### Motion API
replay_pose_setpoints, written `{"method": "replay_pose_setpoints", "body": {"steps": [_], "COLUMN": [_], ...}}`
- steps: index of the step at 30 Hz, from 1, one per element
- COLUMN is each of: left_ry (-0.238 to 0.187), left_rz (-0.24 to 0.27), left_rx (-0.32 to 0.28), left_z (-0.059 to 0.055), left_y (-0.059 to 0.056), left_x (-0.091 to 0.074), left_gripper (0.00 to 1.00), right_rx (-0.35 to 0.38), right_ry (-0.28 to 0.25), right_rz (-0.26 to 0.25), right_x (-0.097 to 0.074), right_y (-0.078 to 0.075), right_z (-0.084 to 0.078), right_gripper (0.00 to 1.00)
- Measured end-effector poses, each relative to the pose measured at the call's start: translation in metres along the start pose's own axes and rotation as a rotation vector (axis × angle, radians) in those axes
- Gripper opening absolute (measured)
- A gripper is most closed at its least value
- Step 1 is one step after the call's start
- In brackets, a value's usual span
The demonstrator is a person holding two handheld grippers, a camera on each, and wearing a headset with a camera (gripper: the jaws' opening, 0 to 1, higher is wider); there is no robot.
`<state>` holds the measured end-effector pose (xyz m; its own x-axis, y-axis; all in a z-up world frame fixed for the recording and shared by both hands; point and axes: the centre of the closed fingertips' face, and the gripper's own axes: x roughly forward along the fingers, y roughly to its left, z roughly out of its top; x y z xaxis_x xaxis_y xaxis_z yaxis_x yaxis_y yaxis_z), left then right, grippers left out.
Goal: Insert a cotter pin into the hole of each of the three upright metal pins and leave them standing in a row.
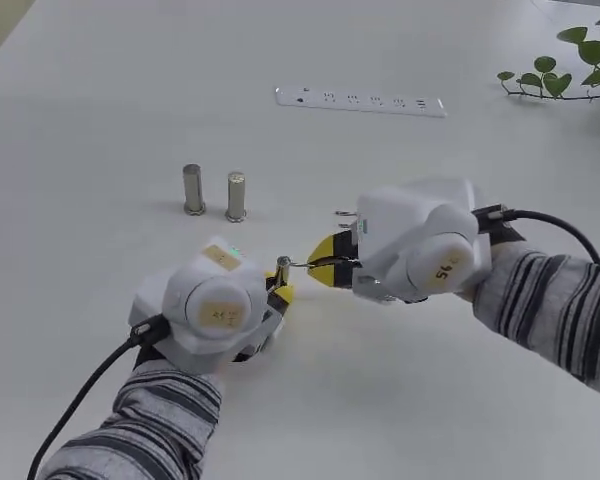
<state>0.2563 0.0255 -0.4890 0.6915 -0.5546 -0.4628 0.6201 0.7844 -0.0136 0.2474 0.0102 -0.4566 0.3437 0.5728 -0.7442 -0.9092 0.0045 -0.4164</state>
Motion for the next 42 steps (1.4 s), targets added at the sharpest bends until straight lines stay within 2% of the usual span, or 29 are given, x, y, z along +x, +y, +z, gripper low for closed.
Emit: {"method": "replay_pose_setpoints", "body": {"steps": [20,25,32,42], "left_ry": [-0.005,-0.004,-0.005,-0.004], "left_rz": [0.008,0.009,0.010,0.010], "left_rx": [0.007,0.009,0.006,0.006], "left_z": [-0.001,-0.001,-0.001,-0.001], "left_y": [-0.001,-0.001,-0.001,-0.001], "left_x": [0.000,0.000,-0.001,-0.001], "left_gripper": [0.05,0.05,0.05,0.05], "right_rx": [-0.019,-0.002,0.011,0.037], "right_ry": [0.003,-0.021,-0.015,-0.008], "right_rz": [-0.004,-0.005,-0.007,-0.015], "right_x": [0.004,0.002,-0.005,-0.006], "right_y": [0.002,0.003,0.004,0.005], "right_z": [0.010,0.015,0.013,0.008], "right_gripper": [0.00,0.00,0.04,0.00]}}
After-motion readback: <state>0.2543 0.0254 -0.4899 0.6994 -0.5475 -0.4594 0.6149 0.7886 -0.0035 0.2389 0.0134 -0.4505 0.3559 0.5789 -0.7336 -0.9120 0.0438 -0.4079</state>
